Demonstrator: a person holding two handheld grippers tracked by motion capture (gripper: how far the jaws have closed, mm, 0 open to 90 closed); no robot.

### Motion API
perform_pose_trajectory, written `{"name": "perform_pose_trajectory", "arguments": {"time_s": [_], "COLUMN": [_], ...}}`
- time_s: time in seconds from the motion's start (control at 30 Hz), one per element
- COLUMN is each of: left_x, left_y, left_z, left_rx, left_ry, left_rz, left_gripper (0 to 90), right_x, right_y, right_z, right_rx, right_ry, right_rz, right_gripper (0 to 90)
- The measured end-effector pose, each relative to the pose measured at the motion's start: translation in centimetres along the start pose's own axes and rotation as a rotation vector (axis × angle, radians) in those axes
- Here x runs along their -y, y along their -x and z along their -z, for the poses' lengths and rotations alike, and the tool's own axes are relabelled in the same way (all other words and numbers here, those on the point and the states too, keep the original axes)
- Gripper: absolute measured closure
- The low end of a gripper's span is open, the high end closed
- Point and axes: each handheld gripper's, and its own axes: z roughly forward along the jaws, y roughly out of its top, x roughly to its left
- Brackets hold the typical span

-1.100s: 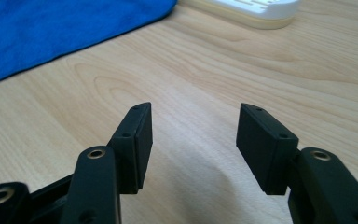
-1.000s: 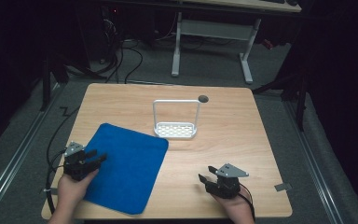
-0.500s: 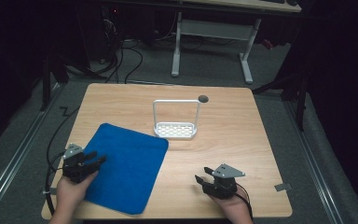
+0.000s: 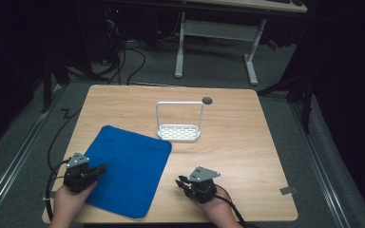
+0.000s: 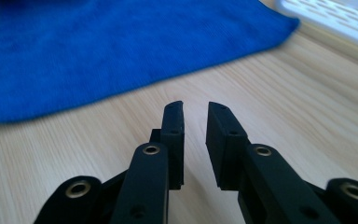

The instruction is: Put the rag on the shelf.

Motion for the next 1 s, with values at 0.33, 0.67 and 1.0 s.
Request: {"name": "perform_pose_trajectory", "arguments": {"time_s": [0.33, 0.67, 1.0], "left_x": [0.2, 0.3, 0.3], "left_y": [0.2, 0.6, 5.1], "left_z": [-1.4, -1.7, -2.5], "left_rx": [0.030, 0.054, 0.142], "left_ry": [-0.096, -0.125, -0.162], "left_rz": [-0.041, -0.060, -0.177], "left_gripper": [90.0, 90.0, 90.0], "right_x": [-3.8, -4.3, -1.3], "right_y": [-2.1, -1.6, -0.5], "right_z": [-5.6, -7.8, -4.0], "right_rx": [-0.052, -0.050, -0.028], "right_ry": [-0.063, -0.143, -0.133], "right_rz": [0.070, 0.087, 0.057], "right_gripper": [90.0, 90.0, 90.0]}}
